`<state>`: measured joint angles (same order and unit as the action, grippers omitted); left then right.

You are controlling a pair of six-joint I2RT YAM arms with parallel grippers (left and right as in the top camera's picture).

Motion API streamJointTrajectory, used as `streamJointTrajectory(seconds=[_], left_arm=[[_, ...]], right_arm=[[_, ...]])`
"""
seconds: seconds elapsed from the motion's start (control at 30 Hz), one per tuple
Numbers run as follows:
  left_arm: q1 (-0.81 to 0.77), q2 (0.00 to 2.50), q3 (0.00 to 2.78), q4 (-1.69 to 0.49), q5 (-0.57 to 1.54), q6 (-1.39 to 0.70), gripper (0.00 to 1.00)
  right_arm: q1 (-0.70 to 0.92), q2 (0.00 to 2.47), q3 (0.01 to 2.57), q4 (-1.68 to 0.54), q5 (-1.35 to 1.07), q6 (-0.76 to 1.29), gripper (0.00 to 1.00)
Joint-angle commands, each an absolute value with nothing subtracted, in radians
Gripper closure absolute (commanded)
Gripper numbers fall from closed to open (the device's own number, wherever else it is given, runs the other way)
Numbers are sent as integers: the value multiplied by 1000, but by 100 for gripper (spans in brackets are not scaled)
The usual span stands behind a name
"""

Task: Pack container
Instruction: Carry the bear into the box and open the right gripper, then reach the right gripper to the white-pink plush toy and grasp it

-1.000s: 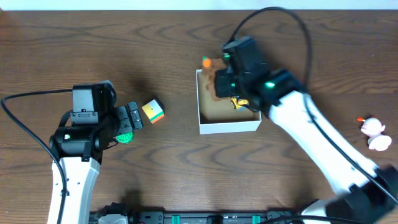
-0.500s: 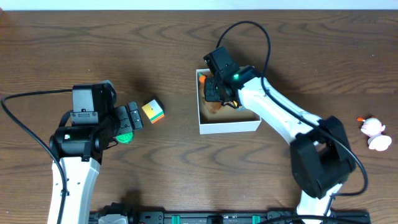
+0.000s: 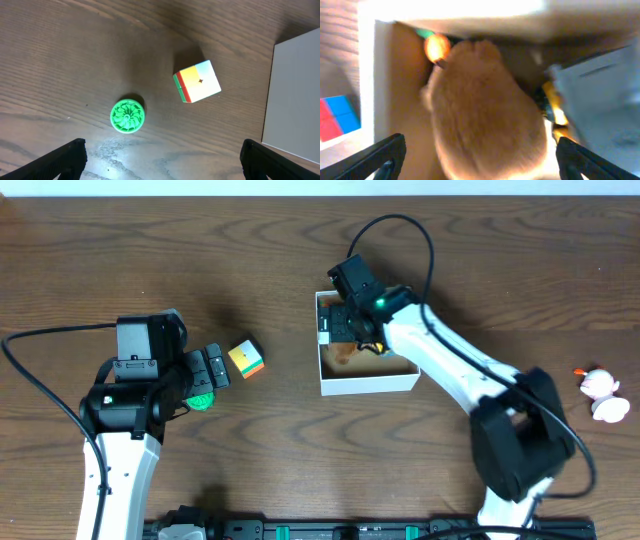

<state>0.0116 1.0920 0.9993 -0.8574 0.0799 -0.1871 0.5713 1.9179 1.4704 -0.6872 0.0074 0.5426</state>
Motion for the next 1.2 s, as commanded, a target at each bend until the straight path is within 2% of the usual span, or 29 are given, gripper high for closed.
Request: streamJointTrajectory(seconds=[0.0,0.13,0.23,0.4,0.53,0.7,0.83,1.17], left_arm=[[17,1092,1018,-860,87,-197,2],[17,1092,1018,-861,87,-197,2],[17,1092,1018,-865,86,-197,2],[17,1092,1018,-867,87,-197,2],[17,1092,1018,-867,87,-197,2],[17,1092,1018,-867,87,-197,2],[17,1092,1018,-867,87,-197,2],[17,1092,1018,-868,87,-197,2]], right_arm=[[540,1746,1522,-701,64,488,1],[476,1580,1528,-759,141,501,1],[376,1478,1528,-887,224,582,1],[88,1407,1528,-1124,236,601,1],[-160,1422,1502,-1223,229,598,1],[-402,1475,1435,-1200,208,567,1],[-522,1536,1377,-1123,198,492,1],[-678,1726,1297,-911,171,268,1]])
